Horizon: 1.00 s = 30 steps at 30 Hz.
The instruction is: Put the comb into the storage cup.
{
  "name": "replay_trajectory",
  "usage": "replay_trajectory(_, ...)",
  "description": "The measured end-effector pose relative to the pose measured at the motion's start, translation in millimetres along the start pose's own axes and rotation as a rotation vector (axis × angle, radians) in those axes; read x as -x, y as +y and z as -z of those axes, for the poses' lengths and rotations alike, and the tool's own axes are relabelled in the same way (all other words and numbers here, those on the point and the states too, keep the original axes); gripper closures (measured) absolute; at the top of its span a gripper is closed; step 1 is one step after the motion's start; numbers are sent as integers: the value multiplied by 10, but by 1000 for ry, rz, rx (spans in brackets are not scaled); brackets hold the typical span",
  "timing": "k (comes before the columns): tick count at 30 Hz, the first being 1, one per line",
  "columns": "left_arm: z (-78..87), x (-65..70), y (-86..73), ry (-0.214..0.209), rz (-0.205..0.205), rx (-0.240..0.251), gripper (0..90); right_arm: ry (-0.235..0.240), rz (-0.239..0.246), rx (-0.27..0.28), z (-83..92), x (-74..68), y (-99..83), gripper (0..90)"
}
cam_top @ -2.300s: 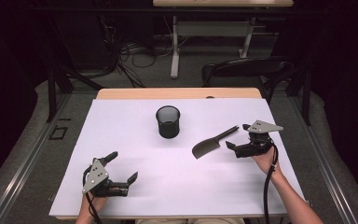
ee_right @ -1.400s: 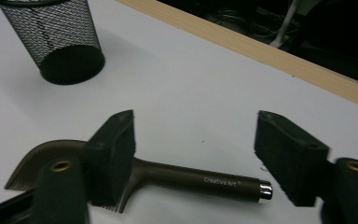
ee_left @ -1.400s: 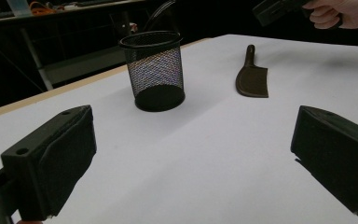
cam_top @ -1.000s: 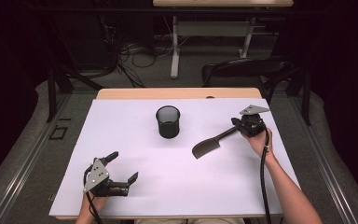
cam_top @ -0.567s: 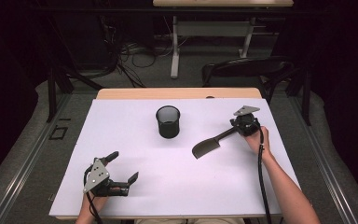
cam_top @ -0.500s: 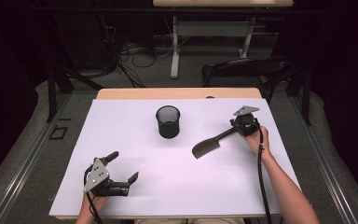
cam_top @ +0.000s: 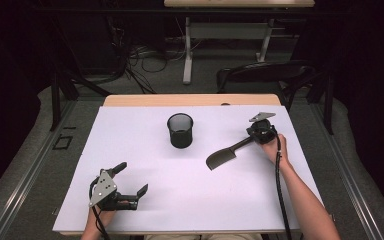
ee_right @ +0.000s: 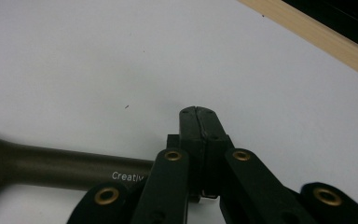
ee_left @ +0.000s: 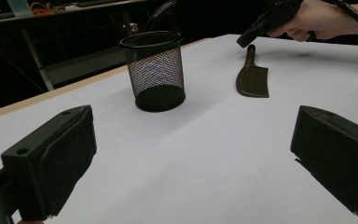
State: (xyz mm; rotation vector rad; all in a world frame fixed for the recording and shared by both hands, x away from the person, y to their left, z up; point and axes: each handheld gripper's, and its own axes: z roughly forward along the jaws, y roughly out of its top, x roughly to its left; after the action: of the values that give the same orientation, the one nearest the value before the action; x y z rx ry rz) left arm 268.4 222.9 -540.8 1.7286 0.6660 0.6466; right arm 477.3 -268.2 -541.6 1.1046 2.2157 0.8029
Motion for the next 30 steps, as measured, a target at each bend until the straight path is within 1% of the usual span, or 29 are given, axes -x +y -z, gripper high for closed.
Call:
replay_trajectory(4, 4, 3, 3, 2, -3, 3, 2, 3, -3, -20, -12, -13, -5, 900)
replay_trajectory(7, 4, 2, 4, 1, -5, 2, 2, 3, 14, -31, -22, -9, -13, 900)
replay_trajectory(9, 4, 3, 4, 2, -5, 3, 2, 1, 10, -37, -20, -9, -16, 900)
replay_trajectory(11, 3, 3, 4, 1, -4, 1, 2, 4, 3, -38, -18, -3, -22, 900)
replay_trajectory(15, 2, 7, 4, 0, -1, 2, 2, 7, 9, -47, -18, 6, -32, 900)
replay_trajectory(19, 4, 5, 3, 1, -3, 0, 2, 15, 3, -53, -11, 4, -39, 900)
replay_trajectory(26, 5, 5, 5, 1, -6, 1, 2, 20, 8, -67, 3, -2, -58, 900)
replay_trajectory(28, 3, 6, 5, 2, -4, 1, 2, 24, 15, -74, 8, 1, -67, 900)
replay_trajectory(30, 3, 6, 4, 1, -4, 1, 2, 26, 10, -75, 13, -1, -71, 900)
